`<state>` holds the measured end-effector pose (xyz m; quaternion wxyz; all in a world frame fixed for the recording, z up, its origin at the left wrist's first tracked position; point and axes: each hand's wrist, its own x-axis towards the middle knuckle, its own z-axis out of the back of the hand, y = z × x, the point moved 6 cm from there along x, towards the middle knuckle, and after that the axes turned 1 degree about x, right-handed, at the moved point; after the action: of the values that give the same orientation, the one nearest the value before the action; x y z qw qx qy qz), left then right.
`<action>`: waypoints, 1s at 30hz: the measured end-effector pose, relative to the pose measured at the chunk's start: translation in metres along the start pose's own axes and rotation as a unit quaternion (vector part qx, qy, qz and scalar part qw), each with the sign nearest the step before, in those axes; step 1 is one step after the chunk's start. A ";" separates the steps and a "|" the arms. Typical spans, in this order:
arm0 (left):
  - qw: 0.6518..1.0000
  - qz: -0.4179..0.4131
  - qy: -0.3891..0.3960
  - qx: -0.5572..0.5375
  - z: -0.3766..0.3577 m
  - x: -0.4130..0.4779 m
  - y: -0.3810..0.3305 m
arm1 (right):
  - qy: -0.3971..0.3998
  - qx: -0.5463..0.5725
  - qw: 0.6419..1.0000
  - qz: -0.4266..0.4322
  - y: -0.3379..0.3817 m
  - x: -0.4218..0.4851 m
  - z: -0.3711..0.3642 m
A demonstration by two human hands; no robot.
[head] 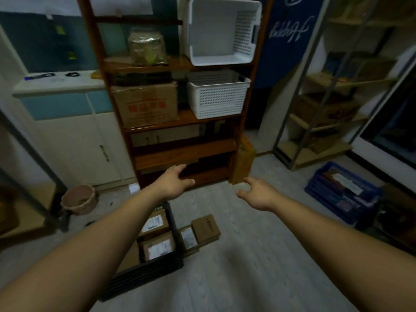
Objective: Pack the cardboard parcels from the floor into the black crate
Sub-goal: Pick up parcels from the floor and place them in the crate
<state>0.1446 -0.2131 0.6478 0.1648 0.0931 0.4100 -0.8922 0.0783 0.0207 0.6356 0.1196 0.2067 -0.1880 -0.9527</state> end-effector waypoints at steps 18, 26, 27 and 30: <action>0.996 0.084 0.031 -0.006 -0.079 0.159 0.028 | 0.089 0.012 0.996 0.007 -0.072 0.176 0.002; 0.977 0.195 0.036 -0.081 -0.136 0.229 0.099 | 0.181 0.033 0.983 -0.001 -0.105 0.284 -0.065; 0.973 0.204 0.044 -0.096 -0.150 0.239 0.112 | 0.190 0.028 0.981 0.003 -0.111 0.301 -0.079; 0.966 0.229 0.044 -0.113 -0.202 0.275 0.161 | 0.218 0.016 0.975 0.028 -0.137 0.361 -0.137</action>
<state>-0.0444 -0.2166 0.3215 0.3559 0.2041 0.4828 -0.7737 -0.2024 -0.0087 0.3385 0.1810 0.4062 -0.1781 -0.8778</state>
